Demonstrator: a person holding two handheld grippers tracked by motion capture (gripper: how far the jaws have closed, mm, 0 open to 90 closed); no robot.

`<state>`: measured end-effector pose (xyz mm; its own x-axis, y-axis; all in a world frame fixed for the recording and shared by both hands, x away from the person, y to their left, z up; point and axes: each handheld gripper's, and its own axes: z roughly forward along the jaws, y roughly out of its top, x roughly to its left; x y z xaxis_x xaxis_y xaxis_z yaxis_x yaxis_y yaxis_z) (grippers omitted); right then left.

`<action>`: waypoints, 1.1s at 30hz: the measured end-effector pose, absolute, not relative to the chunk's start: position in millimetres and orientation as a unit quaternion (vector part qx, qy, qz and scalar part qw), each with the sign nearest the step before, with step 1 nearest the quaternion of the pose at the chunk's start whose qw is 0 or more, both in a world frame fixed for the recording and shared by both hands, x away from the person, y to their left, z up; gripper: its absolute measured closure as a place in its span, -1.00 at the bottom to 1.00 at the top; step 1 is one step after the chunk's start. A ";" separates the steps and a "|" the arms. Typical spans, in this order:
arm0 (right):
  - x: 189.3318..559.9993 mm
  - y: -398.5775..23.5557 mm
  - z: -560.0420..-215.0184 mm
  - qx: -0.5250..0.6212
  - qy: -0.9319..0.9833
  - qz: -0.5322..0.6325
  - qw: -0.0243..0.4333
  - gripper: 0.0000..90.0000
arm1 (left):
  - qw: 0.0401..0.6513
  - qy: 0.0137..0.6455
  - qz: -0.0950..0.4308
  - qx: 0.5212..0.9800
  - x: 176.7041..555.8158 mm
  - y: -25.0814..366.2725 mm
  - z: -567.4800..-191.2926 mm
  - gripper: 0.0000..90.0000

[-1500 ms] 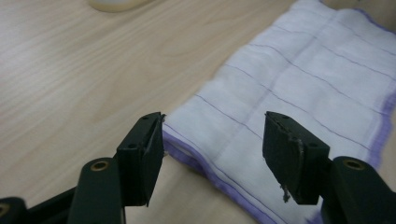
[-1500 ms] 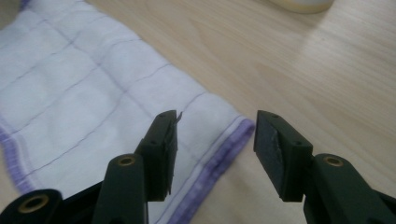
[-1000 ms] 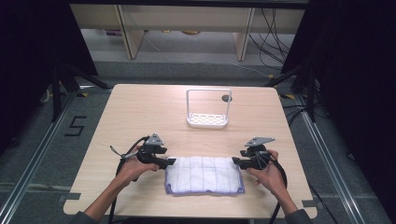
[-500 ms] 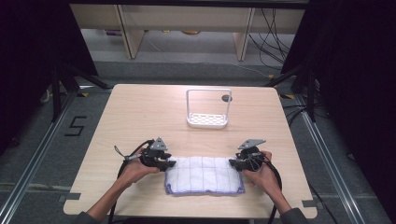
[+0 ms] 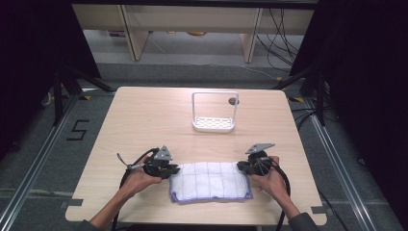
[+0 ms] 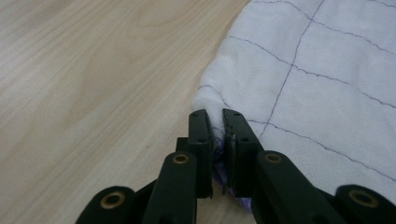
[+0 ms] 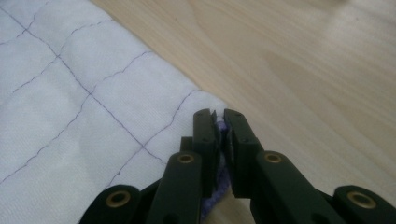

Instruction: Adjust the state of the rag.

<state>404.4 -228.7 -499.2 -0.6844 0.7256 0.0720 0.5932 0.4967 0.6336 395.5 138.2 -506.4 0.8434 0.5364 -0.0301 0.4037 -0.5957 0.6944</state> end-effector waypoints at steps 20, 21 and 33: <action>473.7 -161.2 -469.1 0.294 0.889 0.335 0.105 0.88 | 0.416 0.266 0.077 0.866 312.6 132.8 -499.2 0.80; 473.7 -161.2 -469.1 0.294 0.889 0.335 0.105 0.88 | 0.416 0.266 0.077 0.866 312.6 132.8 -499.2 0.80; 502.2 -103.5 -470.7 0.251 0.903 0.338 0.089 0.88 | 0.438 0.252 0.063 0.860 294.8 105.8 -499.6 0.78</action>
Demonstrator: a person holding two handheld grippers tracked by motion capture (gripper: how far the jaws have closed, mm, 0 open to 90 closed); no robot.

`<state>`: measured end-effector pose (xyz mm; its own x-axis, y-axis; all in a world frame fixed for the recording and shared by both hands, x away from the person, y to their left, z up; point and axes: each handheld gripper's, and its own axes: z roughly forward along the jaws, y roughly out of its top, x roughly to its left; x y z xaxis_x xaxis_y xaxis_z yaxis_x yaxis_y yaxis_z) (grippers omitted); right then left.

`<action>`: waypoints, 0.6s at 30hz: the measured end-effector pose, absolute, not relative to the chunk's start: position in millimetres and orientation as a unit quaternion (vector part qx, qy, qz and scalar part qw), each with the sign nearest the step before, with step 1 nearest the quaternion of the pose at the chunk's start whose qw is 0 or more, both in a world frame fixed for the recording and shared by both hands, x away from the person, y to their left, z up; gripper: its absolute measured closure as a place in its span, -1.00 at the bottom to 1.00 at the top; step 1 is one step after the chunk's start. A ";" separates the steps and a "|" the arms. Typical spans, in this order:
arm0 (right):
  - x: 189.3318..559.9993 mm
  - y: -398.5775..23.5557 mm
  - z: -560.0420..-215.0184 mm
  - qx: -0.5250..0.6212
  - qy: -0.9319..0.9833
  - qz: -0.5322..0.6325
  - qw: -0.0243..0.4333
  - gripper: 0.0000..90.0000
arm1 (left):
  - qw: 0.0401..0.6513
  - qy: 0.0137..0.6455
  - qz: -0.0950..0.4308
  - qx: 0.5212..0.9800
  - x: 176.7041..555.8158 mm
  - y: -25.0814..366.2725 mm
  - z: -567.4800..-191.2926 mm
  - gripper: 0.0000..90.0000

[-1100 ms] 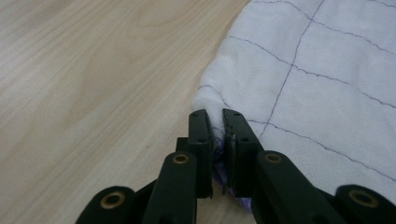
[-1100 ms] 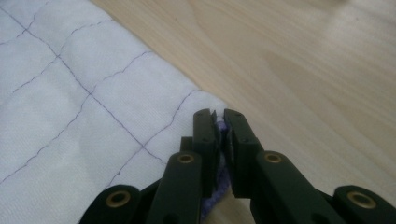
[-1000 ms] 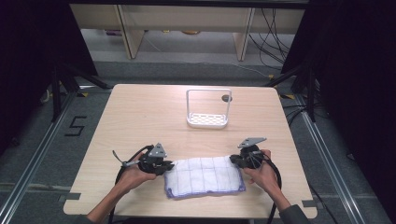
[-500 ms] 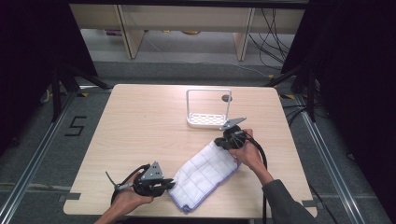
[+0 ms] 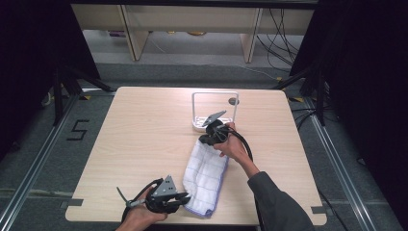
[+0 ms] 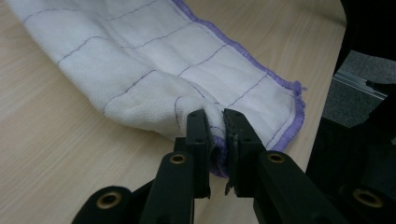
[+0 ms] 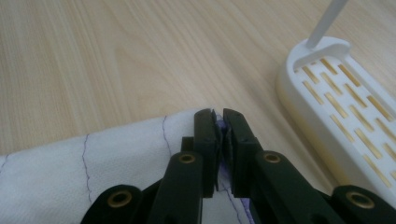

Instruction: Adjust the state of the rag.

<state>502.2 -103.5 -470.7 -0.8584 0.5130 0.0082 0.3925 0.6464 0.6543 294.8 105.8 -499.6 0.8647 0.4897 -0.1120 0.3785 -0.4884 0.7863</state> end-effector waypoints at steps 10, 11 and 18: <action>508.1 -82.1 -475.8 0.229 0.907 0.345 0.076 0.88 | 0.435 0.233 0.065 0.867 291.6 78.3 -505.0 0.76; 507.9 -79.9 -476.5 0.227 0.908 0.344 0.073 0.88 | 0.439 0.237 0.065 0.865 290.7 75.8 -505.5 0.76; 507.6 -76.5 -477.8 0.257 0.899 0.348 0.069 0.38 | 0.441 0.250 0.034 0.861 287.7 69.8 -504.5 0.28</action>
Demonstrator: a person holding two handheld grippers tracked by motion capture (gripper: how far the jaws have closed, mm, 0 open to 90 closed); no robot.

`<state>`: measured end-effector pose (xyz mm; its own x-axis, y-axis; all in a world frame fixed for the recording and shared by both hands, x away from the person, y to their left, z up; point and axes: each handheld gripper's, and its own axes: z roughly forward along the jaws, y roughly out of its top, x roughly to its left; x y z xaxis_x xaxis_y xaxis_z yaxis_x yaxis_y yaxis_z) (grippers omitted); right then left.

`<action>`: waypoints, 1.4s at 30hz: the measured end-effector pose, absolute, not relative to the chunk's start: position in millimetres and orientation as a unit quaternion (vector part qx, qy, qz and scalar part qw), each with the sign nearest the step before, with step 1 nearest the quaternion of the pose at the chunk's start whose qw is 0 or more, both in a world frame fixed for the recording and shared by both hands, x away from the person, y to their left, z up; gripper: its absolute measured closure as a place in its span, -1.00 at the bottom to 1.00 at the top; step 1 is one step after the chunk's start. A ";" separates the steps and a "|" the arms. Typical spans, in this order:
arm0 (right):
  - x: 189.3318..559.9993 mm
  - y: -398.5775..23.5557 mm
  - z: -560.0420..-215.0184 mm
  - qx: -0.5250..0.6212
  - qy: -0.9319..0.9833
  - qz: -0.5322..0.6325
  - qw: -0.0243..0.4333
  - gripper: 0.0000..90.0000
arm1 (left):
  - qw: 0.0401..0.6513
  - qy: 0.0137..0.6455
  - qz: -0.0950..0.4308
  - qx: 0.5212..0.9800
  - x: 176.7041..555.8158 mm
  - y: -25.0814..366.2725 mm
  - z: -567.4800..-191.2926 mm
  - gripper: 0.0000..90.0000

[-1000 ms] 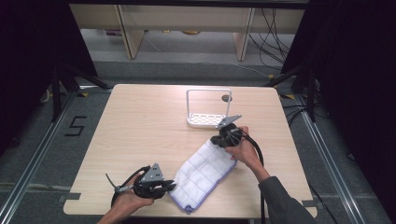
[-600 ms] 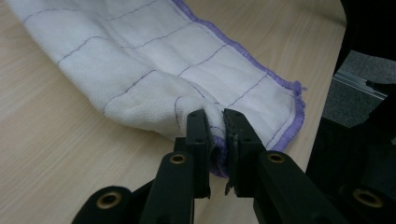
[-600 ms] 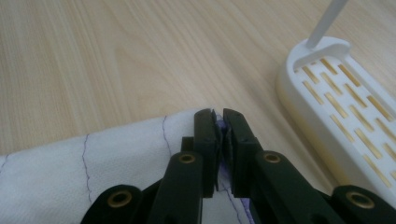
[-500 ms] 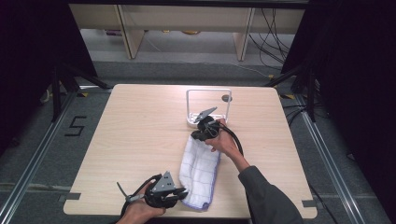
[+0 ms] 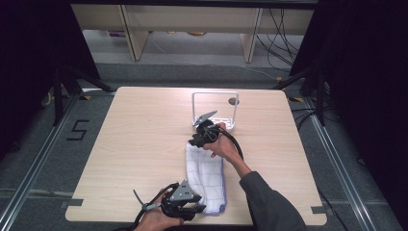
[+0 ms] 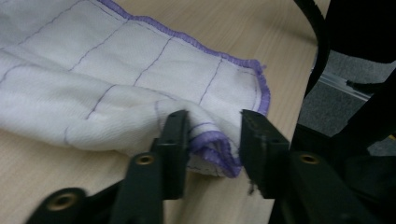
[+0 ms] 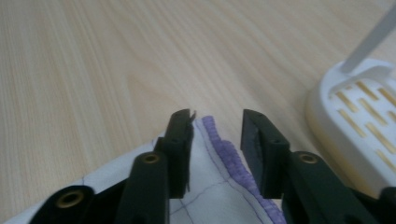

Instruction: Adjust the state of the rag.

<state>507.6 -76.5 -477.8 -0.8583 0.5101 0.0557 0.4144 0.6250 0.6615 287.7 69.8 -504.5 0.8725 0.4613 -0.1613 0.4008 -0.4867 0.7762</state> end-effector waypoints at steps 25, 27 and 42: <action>479.0 -168.9 -459.7 0.360 0.844 0.383 0.108 0.13 | 0.448 0.325 0.080 0.829 346.3 118.9 -475.1 -0.09; 478.5 -168.3 -461.0 0.366 0.842 0.381 0.106 0.11 | 0.442 0.339 0.084 0.826 358.3 123.0 -475.2 -0.09; 483.4 -170.2 -479.6 0.381 0.854 0.338 0.105 0.00 | 0.411 0.374 0.106 0.824 434.0 114.9 -493.5 -0.13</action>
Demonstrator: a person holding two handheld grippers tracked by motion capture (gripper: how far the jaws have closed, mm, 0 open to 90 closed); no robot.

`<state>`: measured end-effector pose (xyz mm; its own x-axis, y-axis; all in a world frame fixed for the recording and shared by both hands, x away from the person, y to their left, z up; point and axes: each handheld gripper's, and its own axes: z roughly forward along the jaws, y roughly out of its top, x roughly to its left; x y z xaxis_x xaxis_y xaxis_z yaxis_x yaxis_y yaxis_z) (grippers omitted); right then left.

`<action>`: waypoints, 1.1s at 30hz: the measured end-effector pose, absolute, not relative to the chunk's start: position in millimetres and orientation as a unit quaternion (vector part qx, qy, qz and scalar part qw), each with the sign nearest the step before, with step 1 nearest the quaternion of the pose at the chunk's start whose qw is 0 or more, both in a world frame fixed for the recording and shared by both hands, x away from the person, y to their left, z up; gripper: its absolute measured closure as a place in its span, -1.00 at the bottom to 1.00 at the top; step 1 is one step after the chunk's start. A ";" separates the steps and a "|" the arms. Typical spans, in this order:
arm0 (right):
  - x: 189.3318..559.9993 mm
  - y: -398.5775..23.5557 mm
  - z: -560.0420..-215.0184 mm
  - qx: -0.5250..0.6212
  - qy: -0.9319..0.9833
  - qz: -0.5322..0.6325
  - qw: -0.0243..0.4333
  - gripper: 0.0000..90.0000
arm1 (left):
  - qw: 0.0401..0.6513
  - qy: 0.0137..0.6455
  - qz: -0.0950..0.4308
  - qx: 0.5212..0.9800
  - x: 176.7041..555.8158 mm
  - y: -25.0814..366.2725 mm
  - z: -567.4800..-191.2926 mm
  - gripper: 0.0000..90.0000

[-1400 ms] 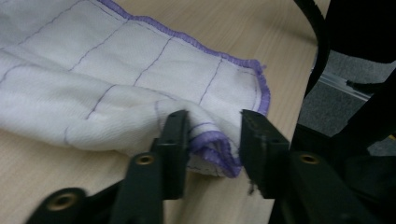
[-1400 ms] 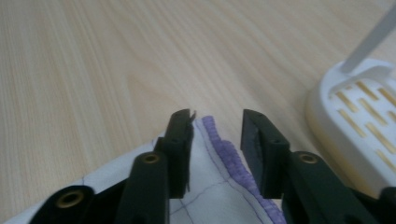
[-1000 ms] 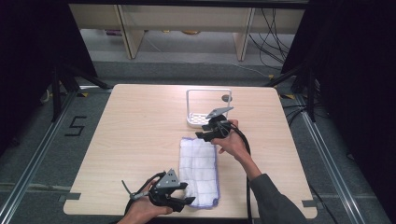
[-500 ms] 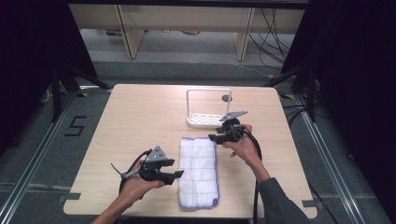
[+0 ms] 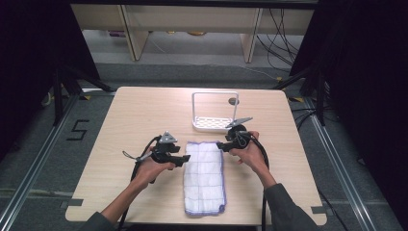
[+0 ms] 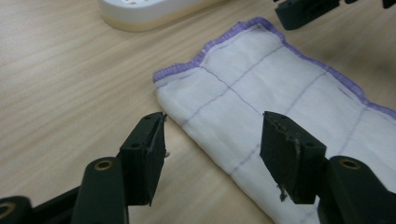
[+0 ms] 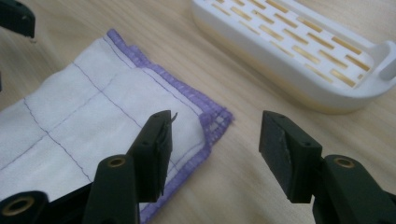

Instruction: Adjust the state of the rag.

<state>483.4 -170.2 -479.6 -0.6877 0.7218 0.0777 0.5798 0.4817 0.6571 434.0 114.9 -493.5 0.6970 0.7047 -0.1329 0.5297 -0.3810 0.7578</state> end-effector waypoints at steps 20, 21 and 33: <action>486.6 -158.3 -495.8 0.396 0.856 0.317 0.101 -0.10 | 0.405 0.382 0.098 0.825 478.1 98.2 -508.1 -0.04; 486.6 -158.3 -495.8 0.396 0.856 0.317 0.101 -0.10 | 0.405 0.382 0.098 0.825 478.1 98.2 -508.1 -0.02; 491.1 -148.5 -502.7 0.388 0.860 0.316 0.102 0.03 | 0.404 0.367 0.101 0.832 478.2 94.1 -514.5 0.50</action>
